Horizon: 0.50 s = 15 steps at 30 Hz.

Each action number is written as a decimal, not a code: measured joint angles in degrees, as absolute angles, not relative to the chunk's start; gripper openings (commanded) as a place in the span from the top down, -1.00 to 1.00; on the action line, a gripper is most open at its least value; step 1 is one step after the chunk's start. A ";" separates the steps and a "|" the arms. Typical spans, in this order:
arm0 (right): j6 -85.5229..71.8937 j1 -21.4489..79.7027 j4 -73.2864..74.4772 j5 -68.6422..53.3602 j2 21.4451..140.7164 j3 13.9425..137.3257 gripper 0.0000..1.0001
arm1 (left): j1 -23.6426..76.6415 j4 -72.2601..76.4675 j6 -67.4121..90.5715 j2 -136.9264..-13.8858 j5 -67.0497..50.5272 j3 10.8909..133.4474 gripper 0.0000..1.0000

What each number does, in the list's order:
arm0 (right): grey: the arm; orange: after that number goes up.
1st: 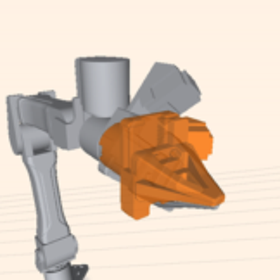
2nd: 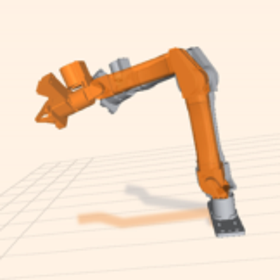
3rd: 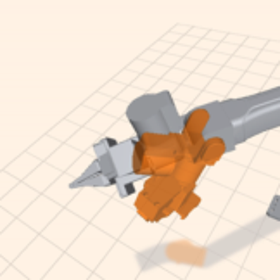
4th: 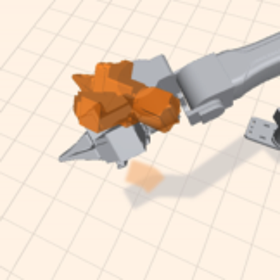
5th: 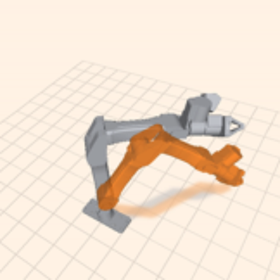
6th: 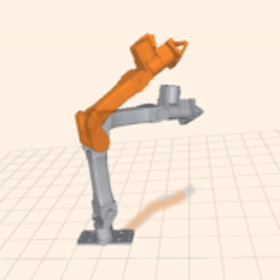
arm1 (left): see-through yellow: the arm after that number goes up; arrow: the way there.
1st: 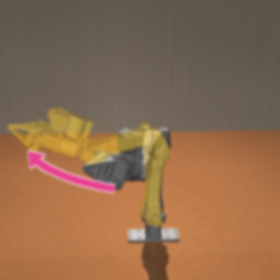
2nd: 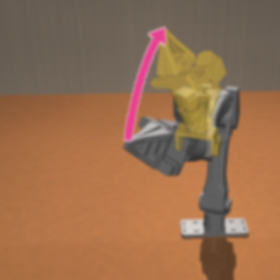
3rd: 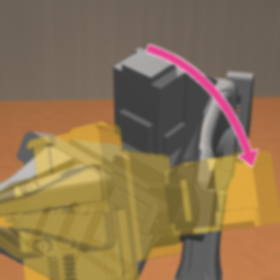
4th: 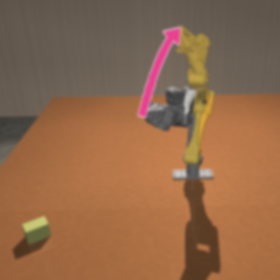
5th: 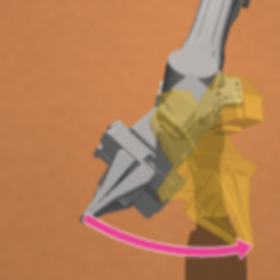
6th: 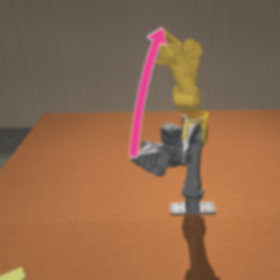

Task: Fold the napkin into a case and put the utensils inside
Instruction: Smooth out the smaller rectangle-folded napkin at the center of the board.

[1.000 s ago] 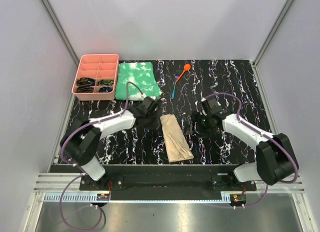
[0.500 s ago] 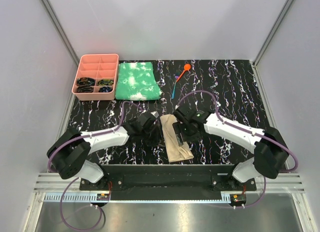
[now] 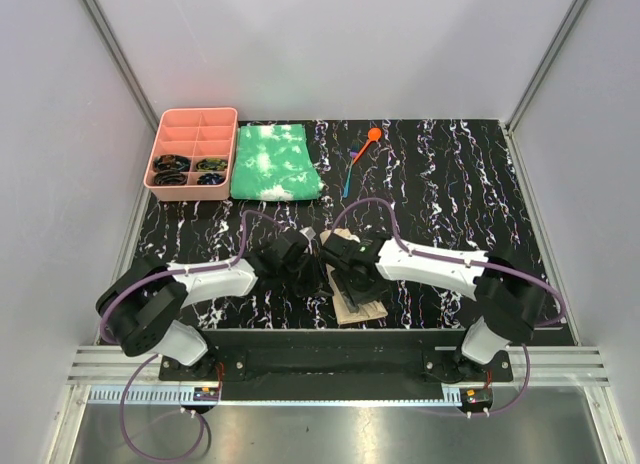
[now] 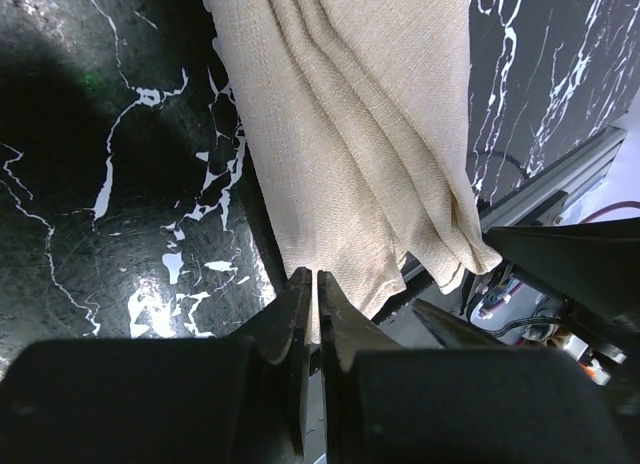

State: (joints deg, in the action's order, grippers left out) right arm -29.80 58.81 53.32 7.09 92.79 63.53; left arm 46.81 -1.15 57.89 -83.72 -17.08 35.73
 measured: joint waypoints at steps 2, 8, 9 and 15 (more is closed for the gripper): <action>-29.85 59.37 53.47 7.53 93.76 63.72 -0.22 | 46.81 -0.62 58.08 -83.72 -17.19 35.38 0.85; -30.33 60.47 53.69 9.52 95.88 64.53 -0.09 | 46.81 0.54 59.00 -83.72 -17.41 33.85 0.85; -30.46 60.55 53.93 9.89 95.94 64.66 -0.07 | 46.81 0.64 59.05 -83.72 -17.41 33.58 0.85; -31.24 60.82 54.61 12.45 96.57 65.82 -0.01 | 46.81 1.45 60.07 -83.72 -17.47 32.42 0.85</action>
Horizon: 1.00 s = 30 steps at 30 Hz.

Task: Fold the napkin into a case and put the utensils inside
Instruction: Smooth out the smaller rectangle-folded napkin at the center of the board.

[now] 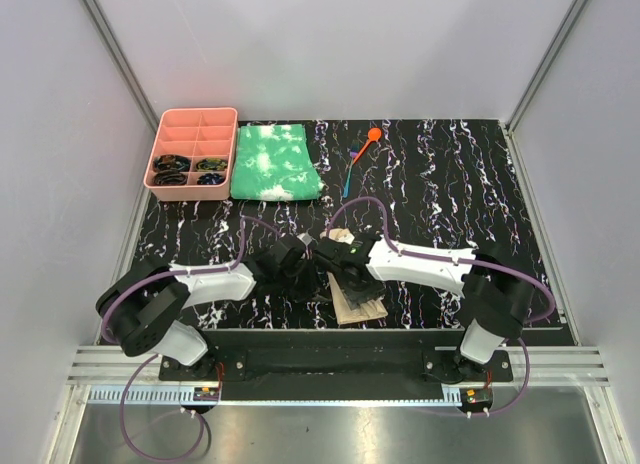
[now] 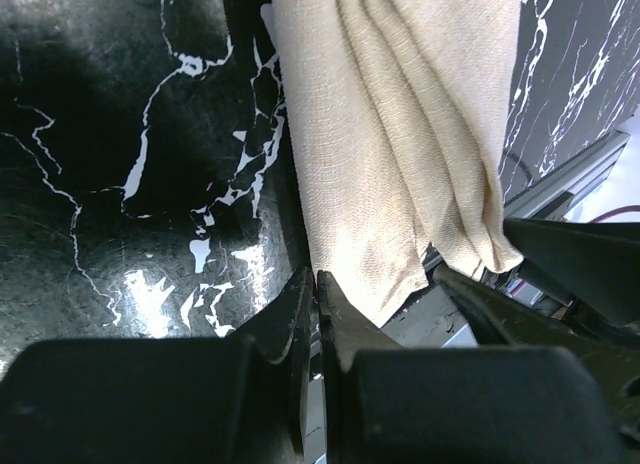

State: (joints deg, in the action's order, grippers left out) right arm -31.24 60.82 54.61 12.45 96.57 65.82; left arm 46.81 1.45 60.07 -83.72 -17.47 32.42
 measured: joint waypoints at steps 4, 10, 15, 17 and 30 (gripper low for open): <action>-31.44 61.12 55.46 13.69 96.88 66.02 0.01 | 46.81 1.85 60.58 -83.61 -17.74 31.94 0.84; -31.77 61.69 55.68 14.55 97.95 66.02 0.00 | 46.78 2.31 61.41 -81.54 -17.98 31.81 0.84; -31.83 62.00 55.68 15.22 98.85 66.02 0.01 | 46.72 4.10 62.50 -81.49 -18.94 31.73 0.84; -31.92 62.00 55.68 15.62 99.00 66.02 0.12 | 46.72 4.86 62.98 -81.54 -19.35 31.73 0.84; -33.39 62.04 55.99 17.02 98.74 66.02 1.00 | 47.07 13.37 66.13 -90.04 -22.11 30.79 0.88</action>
